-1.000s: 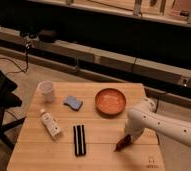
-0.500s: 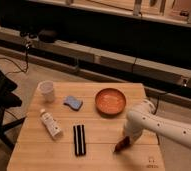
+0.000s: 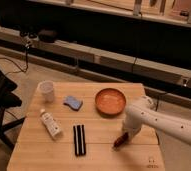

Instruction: Place the pepper on the white sponge

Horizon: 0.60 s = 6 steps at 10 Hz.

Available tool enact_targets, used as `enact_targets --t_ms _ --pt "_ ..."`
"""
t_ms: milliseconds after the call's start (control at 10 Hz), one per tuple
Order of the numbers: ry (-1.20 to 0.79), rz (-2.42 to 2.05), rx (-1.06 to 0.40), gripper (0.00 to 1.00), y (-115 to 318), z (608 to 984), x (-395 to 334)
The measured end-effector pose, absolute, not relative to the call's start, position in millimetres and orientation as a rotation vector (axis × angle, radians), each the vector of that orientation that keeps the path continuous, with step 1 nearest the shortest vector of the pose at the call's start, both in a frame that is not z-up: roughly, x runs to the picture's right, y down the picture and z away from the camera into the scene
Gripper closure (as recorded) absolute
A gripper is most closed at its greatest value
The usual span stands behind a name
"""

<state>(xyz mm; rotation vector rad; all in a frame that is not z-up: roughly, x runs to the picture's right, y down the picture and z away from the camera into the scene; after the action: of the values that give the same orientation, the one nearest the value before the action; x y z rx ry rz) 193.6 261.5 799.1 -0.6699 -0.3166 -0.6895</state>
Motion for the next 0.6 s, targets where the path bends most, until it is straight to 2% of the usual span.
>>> enact_targets --t_ms 600 --pt "-0.330 -0.752 -0.659 1.00 239.2 796.5 182.4"
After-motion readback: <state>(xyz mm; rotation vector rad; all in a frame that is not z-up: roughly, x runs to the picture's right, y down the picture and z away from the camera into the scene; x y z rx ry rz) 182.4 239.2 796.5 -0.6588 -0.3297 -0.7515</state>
